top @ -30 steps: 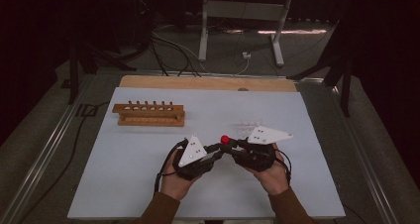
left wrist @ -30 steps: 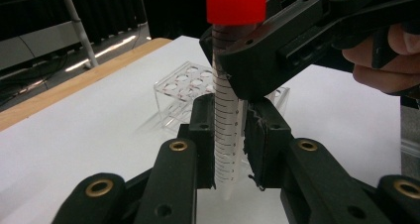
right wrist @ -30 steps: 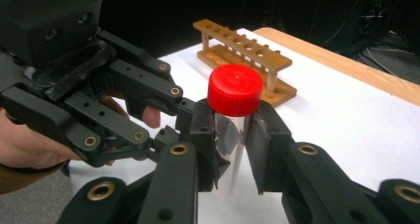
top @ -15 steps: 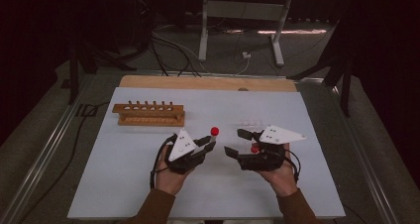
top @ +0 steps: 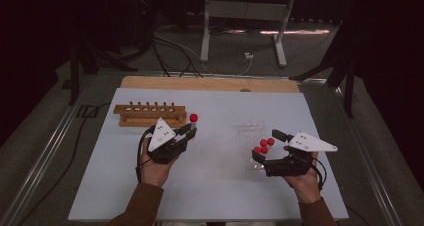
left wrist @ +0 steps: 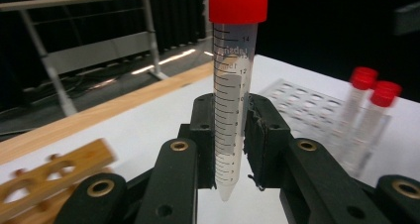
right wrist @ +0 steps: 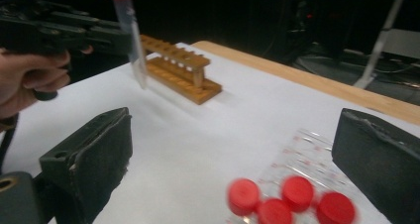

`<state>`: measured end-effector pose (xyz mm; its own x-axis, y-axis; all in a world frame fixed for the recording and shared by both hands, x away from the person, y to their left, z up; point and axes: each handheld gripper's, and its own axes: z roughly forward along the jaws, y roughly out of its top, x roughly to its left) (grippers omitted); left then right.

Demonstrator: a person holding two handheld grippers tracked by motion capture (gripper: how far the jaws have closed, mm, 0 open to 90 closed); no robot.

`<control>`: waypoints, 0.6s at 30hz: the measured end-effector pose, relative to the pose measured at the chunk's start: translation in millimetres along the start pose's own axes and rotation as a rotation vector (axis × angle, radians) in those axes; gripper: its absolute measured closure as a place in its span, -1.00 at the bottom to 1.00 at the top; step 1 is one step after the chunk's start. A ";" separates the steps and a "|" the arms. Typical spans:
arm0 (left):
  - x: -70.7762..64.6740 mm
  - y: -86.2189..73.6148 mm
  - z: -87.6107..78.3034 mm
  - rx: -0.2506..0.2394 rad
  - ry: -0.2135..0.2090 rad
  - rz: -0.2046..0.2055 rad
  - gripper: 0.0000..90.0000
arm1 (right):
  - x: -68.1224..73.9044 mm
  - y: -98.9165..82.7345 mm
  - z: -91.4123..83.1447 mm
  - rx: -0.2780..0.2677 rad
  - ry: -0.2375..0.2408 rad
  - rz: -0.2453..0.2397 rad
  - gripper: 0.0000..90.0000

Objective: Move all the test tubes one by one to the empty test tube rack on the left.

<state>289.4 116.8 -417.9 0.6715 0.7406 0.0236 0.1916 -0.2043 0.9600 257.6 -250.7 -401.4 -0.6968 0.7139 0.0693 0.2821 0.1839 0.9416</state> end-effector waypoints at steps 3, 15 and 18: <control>16.4 1.1 -6.4 -0.012 0.047 -0.015 0.69 | -8.1 -4.8 -8.6 -0.009 -0.037 0.006 -0.98; 65.3 2.1 -21.5 -0.003 0.206 -0.028 0.69 | -23.5 -9.9 -24.5 -0.048 -0.080 0.045 -0.98; 83.9 0.6 -23.5 0.009 0.260 -0.039 0.69 | -24.5 -9.5 -25.9 -0.059 -0.083 0.049 -0.98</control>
<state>329.1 193.8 -408.8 0.4570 0.8875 0.0591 0.2208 -0.1775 0.9590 254.9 -287.4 -403.5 -0.6253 0.7751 0.0902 0.2733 0.1093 0.9557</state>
